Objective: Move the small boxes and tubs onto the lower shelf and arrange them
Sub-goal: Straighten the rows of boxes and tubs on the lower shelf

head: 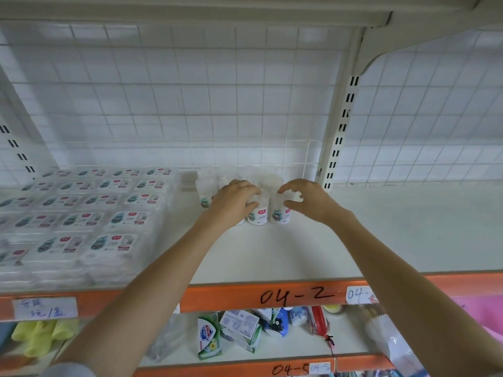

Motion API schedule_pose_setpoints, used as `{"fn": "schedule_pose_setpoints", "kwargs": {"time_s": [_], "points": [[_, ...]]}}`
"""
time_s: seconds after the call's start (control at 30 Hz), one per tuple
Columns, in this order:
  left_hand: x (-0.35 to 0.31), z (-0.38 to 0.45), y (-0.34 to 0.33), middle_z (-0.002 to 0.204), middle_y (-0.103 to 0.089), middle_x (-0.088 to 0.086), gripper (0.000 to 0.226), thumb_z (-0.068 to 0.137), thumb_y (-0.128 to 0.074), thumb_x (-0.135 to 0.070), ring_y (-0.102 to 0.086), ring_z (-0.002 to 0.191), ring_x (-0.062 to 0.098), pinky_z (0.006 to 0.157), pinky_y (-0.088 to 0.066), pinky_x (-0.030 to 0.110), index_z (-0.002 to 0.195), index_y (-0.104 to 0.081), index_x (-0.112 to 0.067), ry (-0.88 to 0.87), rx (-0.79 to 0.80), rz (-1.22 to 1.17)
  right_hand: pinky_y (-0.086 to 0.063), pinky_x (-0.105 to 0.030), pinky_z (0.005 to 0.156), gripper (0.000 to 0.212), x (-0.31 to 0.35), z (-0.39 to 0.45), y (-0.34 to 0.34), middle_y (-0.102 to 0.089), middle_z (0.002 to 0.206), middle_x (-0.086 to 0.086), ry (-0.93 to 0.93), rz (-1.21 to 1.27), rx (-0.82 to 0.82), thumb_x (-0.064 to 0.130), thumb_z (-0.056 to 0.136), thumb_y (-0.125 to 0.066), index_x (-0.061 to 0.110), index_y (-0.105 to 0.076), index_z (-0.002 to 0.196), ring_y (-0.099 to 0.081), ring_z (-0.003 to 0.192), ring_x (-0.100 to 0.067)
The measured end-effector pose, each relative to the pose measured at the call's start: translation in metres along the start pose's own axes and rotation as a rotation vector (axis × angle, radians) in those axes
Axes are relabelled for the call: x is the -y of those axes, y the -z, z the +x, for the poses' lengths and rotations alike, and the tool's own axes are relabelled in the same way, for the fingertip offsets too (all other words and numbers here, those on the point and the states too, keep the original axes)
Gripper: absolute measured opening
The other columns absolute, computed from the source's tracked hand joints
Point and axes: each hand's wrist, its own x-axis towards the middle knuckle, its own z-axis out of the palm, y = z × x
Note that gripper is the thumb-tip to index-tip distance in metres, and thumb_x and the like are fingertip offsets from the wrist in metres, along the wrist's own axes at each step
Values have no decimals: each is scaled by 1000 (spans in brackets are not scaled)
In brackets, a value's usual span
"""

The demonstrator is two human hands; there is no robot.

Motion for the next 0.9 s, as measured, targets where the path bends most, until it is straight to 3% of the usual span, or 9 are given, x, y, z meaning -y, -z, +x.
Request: {"fn": "schedule_pose_setpoints", "kwargs": {"time_s": [0.1, 0.33, 0.43, 0.53, 0.67, 0.8, 0.9], "points": [[-1, 0, -2, 125, -56, 1, 30, 90, -56, -21, -46, 117, 20, 93, -40, 32, 119, -59, -15, 11, -16, 0, -40, -23, 80, 24, 0, 1, -4, -59, 114, -1, 23, -9, -62, 17, 82, -67, 20, -65, 106, -49, 93, -9], [-3, 0, -4, 123, -56, 0, 28, 90, -56, -21, -46, 117, 19, 93, -41, 32, 118, -59, -16, 31, -22, 8, -39, -22, 76, 25, -2, 3, -6, -60, 111, -4, 57, -58, -105, 21, 82, -68, 17, -65, 107, -55, 95, -19], [-4, 0, -4, 127, -54, 0, 31, 90, -57, -23, -43, 120, 18, 97, -38, 31, 121, -58, -17, 38, -15, 9, -45, -29, 80, 28, -6, 4, -6, -58, 113, -2, 73, -59, -77, 24, 82, -68, 19, -63, 109, -54, 100, -21], [-3, 1, 13, 132, -49, 0, 39, 90, -58, -25, -41, 124, 17, 102, -34, 30, 127, -53, -18, 14, -29, -4, -46, -38, 88, 39, -9, 5, 1, -53, 120, 6, 86, -113, -5, 40, 80, -66, 28, -57, 116, -48, 112, -16], [23, 7, 69, 123, -56, 4, 32, 90, -57, -20, -51, 113, 19, 97, -36, 27, 122, -58, -15, 47, -141, -20, -40, -32, 95, 38, -2, 15, 17, -53, 122, 4, 159, -108, -32, 42, 83, -63, 26, -57, 117, -45, 115, -17], [58, 8, 93, 118, -59, 8, 29, 89, -57, -15, -56, 106, 21, 90, -37, 26, 117, -62, -15, 180, -25, 53, -39, -27, 91, 25, 24, 41, 11, -58, 119, -1, 238, -100, -8, 28, 89, -58, 22, -62, 113, -51, 109, -19], [73, 8, 78, 119, -56, 9, 32, 88, -59, -15, -54, 109, 23, 94, -41, 33, 119, -61, -15, 234, 138, 52, -36, -26, 96, 26, 43, 61, -8, -57, 125, -3, 246, -109, 71, 22, 93, -51, 19, -61, 117, -51, 115, -19]]}}
